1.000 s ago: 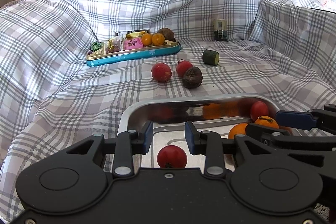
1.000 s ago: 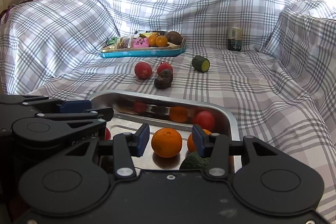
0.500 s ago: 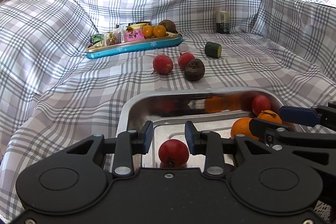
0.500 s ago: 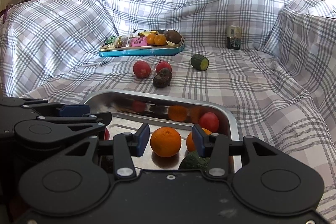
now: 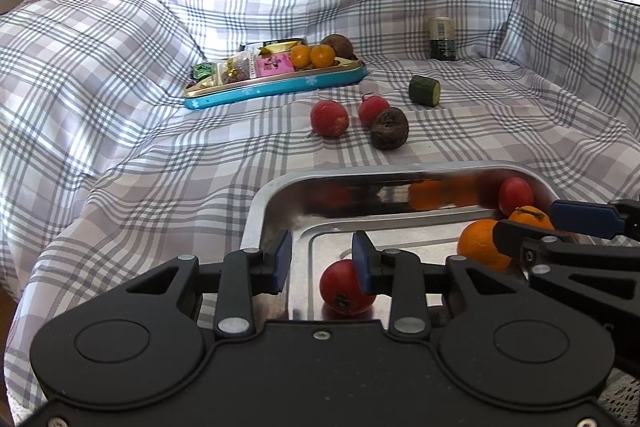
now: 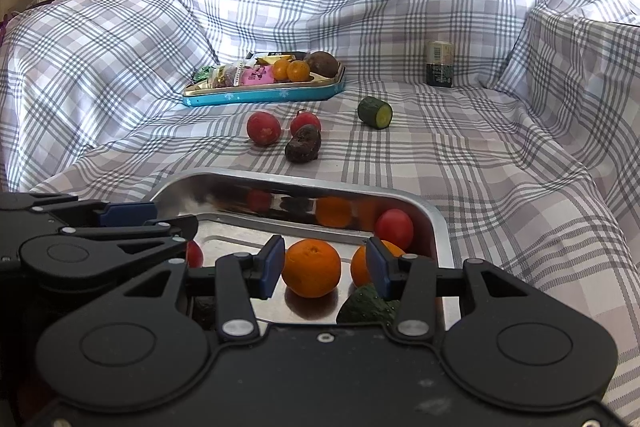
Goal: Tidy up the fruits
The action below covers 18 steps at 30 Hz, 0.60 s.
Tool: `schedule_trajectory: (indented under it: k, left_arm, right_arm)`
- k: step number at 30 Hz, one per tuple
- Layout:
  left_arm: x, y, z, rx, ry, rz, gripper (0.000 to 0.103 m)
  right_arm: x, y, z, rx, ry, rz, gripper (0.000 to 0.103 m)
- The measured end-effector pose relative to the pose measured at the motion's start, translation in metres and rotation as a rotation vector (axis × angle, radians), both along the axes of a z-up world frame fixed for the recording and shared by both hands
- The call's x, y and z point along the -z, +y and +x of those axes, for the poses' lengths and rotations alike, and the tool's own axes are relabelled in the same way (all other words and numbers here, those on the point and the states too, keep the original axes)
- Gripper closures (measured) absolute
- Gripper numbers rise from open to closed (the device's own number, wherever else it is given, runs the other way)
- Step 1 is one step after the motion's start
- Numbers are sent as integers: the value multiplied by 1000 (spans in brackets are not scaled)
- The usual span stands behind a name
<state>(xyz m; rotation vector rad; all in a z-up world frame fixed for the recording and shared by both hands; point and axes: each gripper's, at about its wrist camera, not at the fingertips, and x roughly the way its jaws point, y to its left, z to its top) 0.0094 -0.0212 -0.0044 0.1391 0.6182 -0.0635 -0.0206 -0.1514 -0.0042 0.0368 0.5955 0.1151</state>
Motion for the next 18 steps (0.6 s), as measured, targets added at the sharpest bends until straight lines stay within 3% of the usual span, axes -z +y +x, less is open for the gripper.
schedule_trajectory:
  k: [18]
  left_arm:
    - [-1, 2, -5, -27, 2, -14, 59]
  right_arm:
    - [1, 1, 3, 33, 17, -3, 56]
